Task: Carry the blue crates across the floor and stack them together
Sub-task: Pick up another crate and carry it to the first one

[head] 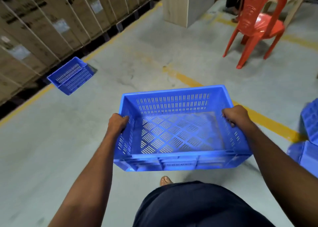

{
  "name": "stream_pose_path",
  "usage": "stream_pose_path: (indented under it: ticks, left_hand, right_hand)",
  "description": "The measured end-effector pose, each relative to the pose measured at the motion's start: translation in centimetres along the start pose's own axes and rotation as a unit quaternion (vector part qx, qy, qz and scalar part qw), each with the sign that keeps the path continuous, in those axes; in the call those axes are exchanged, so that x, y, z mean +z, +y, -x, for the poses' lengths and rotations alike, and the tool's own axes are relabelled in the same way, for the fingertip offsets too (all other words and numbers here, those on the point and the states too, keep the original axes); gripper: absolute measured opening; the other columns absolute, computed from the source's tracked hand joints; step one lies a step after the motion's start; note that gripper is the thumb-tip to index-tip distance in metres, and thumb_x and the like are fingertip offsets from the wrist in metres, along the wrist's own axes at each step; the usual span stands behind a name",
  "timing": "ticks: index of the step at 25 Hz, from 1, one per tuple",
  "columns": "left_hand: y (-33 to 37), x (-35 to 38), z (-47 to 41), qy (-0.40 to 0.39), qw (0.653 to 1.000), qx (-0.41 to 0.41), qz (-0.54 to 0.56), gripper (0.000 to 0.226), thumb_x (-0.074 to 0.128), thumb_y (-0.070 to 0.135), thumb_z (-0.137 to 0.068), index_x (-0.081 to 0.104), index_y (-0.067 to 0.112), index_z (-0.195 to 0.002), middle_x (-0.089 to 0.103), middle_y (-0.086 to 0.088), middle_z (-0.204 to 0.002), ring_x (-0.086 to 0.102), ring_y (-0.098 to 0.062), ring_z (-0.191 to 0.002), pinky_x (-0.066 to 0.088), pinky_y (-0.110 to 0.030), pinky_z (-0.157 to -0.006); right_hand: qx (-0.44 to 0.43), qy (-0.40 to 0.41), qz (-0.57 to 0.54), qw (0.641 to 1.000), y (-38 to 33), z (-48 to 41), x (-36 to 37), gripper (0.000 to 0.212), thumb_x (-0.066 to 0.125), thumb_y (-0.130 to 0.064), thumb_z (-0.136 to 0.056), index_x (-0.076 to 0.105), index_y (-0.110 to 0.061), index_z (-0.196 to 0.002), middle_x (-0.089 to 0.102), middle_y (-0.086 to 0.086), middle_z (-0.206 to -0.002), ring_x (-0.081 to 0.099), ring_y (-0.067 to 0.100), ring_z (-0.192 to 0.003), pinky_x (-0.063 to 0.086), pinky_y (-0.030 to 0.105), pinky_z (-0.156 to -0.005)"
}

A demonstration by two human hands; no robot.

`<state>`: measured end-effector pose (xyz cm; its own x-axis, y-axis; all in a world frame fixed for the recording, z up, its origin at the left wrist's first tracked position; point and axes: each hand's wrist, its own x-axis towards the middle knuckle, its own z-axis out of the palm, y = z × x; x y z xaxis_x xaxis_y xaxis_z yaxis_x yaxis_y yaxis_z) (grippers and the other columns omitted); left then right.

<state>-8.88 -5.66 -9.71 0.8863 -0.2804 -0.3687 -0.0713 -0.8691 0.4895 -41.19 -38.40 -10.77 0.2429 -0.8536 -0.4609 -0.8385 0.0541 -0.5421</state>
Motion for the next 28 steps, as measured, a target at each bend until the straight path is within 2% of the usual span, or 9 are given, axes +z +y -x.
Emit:
stream_pose_path:
  ticks: [6,9,11,15,19,21,24,26,28]
  left_hand:
    - [-3.9,-6.6,-7.7,0.081,0.995,-0.054,0.035,0.040,0.059,0.034,-0.089,0.064,-0.005,-0.097,0.070,-0.026,-0.090,0.068,-0.040,-0.085,0.051,-0.038,-0.072]
    - [-4.0,-7.6,-11.5,0.149,0.984,-0.067,0.071,0.037,0.057,0.036,-0.091,0.063,-0.001,-0.095,0.067,-0.021,-0.090,0.066,-0.041,-0.087,0.048,-0.038,-0.073]
    - [-3.5,-8.1,-14.0,0.199,0.970,-0.070,0.123,0.033,0.056,0.037,-0.089,0.062,0.004,-0.088,0.065,-0.015,-0.083,0.065,-0.039,-0.082,0.045,-0.036,-0.069]
    - [-1.5,-11.2,-19.8,0.280,0.935,-0.076,0.206,0.030,0.054,0.041,-0.084,0.063,0.012,-0.083,0.067,-0.005,-0.076,0.063,-0.031,-0.073,0.044,-0.033,-0.067]
    - [-0.6,-15.9,-25.8,0.312,0.922,-0.106,0.202,0.030,0.056,0.039,-0.087,0.064,0.010,-0.084,0.065,-0.010,-0.076,0.058,-0.029,-0.069,0.047,-0.036,-0.067]
    - [-1.4,-17.9,-28.7,0.298,0.921,-0.123,0.222,0.026,0.059,0.033,-0.089,0.063,0.009,-0.080,0.062,-0.010,-0.068,0.057,-0.027,-0.061,0.049,-0.037,-0.064]
    - [-3.3,-21.2,-33.2,0.228,0.908,-0.139,0.324,0.025,0.059,0.023,-0.087,0.048,0.016,-0.066,0.042,-0.001,-0.051,0.035,-0.018,-0.043,0.034,-0.025,-0.044]
    - [-4.8,-23.5,-36.5,0.195,0.885,-0.148,0.396,0.029,0.057,0.017,-0.089,0.039,0.021,-0.066,0.034,0.004,-0.049,0.024,-0.013,-0.039,0.023,-0.018,-0.040]
    - [-6.5,-25.9,-40.3,0.187,0.873,-0.153,0.425,0.031,0.054,0.015,-0.090,0.035,0.023,-0.067,0.030,0.006,-0.050,0.021,-0.009,-0.037,0.019,-0.018,-0.039]
  right_hand:
    - [-0.037,0.028,0.032,0.998,-12.0,-2.4,6.0,0.031,0.058,-0.032,-0.073,0.064,-0.004,-0.062,0.054,0.006,-0.034,0.054,0.019,-0.029,0.032,0.017,-0.036]
    - [-0.081,0.067,0.043,0.994,-17.5,-5.8,8.3,0.038,0.062,-0.037,-0.081,0.068,0.001,-0.082,0.068,0.022,-0.069,0.068,0.035,-0.064,0.041,0.027,-0.052]
    - [-0.123,0.100,0.014,0.987,-21.5,-8.4,10.2,0.041,0.065,-0.036,-0.083,0.070,0.003,-0.092,0.069,0.030,-0.086,0.068,0.044,-0.083,0.046,0.036,-0.063]
    - [-0.190,0.103,-0.033,0.976,-30.7,-13.5,13.1,0.041,0.067,-0.037,-0.081,0.072,0.001,-0.095,0.070,0.030,-0.089,0.067,0.046,-0.088,0.053,0.043,-0.070]
    - [-0.224,0.030,-0.036,0.974,-41.4,-17.9,15.2,0.035,0.068,-0.034,-0.081,0.071,0.000,-0.086,0.069,0.027,-0.084,0.067,0.043,-0.082,0.051,0.041,-0.069]
    - [-0.222,-0.039,-0.037,0.973,-46.4,-19.8,16.8,0.029,0.066,-0.034,-0.079,0.069,-0.006,-0.078,0.066,0.021,-0.074,0.062,0.036,-0.068,0.047,0.037,-0.062]
    - [-0.204,-0.185,-0.114,0.955,-53.4,-22.3,21.0,0.020,0.065,-0.024,-0.086,0.057,-0.016,-0.069,0.050,0.006,-0.059,0.042,0.014,-0.038,0.033,0.022,-0.038]
    - [-0.202,-0.228,-0.122,0.945,-58.1,-23.7,24.6,0.026,0.061,-0.022,-0.096,0.054,-0.016,-0.072,0.048,0.001,-0.054,0.039,0.006,-0.031,0.029,0.018,-0.031]
    - [-0.224,-0.249,-0.109,0.936,-62.9,-24.2,28.6,0.028,0.058,-0.023,-0.098,0.053,-0.015,-0.071,0.048,-0.001,-0.051,0.039,0.007,-0.031,0.030,0.018,-0.031]
